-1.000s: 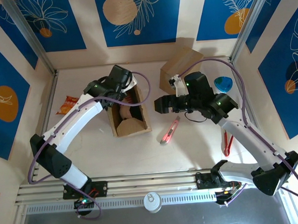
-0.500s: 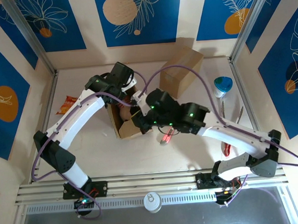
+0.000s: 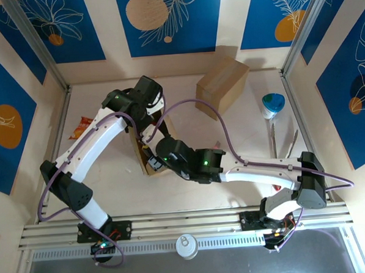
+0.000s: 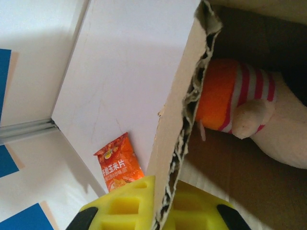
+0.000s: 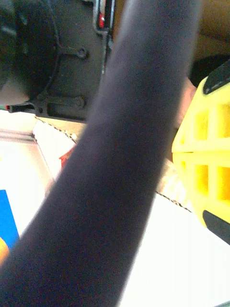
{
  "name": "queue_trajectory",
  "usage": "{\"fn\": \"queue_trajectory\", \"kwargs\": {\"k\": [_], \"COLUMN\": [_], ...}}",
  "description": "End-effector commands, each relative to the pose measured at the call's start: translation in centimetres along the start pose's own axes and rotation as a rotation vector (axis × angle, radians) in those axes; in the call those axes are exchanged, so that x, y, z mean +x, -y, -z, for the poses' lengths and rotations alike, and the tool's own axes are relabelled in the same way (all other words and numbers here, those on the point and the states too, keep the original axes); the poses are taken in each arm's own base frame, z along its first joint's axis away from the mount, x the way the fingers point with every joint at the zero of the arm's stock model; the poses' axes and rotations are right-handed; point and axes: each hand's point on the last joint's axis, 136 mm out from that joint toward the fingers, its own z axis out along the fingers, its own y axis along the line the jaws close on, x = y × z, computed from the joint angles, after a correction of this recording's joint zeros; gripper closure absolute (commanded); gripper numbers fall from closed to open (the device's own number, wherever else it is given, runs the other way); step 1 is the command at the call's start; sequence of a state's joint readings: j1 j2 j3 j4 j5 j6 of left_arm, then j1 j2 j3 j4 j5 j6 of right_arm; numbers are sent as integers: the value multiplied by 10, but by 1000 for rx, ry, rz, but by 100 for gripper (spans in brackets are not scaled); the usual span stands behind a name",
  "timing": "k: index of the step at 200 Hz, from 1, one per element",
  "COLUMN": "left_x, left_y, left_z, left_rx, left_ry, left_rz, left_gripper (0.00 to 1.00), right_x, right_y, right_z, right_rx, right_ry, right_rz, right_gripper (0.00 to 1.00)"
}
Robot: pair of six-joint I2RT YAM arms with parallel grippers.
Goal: Unpack the express box
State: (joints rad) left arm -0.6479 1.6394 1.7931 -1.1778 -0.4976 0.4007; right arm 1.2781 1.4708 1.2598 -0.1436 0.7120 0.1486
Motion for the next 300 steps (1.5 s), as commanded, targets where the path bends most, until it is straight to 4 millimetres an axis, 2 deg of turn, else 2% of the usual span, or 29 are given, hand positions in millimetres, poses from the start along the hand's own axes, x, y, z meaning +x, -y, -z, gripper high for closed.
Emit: {"fn": "queue_trajectory", "kwargs": {"k": [1, 46, 69, 97, 115, 144, 161, 173, 224, 267, 300], "left_x": [-8, -6, -2, 1, 2, 3, 3, 2, 3, 6, 7], "left_y": [-9, -10, -22, -20, -18, -15, -14, -12, -10, -9, -10], "left_z": [9, 9, 5, -1, -5, -11, -11, -10, -3, 5, 8], "left_rx": [0, -8, -90, -100, -90, -80, -69, -56, -21, -3, -2], "left_ry": [46, 38, 10, 2, -8, -25, -27, -26, -26, -22, -15], "left_rz": [63, 80, 122, 162, 174, 177, 184, 189, 193, 195, 197], "left_gripper": [100, 100, 100, 100, 100, 100, 100, 100, 100, 100, 100], "right_x": [-4, 15, 21, 31, 30, 12, 9, 9, 15, 19, 18], "right_y": [-8, -15, -18, -13, -10, -8, -6, -6, -8, 11, 20], "right_z": [-4, -12, -9, -3, 7, 31, 34, 31, -4, -29, -32], "right_rx": [36, 16, 7, 17, 17, -23, -42, -42, 41, 164, 167], "right_ry": [15, 14, 6, 6, 36, 116, 116, 108, 25, -15, -14], "right_rz": [73, 66, 60, 13, -14, -51, -65, -63, -22, -9, -32], "right_gripper": [100, 100, 100, 100, 100, 100, 100, 100, 100, 100, 100]}}
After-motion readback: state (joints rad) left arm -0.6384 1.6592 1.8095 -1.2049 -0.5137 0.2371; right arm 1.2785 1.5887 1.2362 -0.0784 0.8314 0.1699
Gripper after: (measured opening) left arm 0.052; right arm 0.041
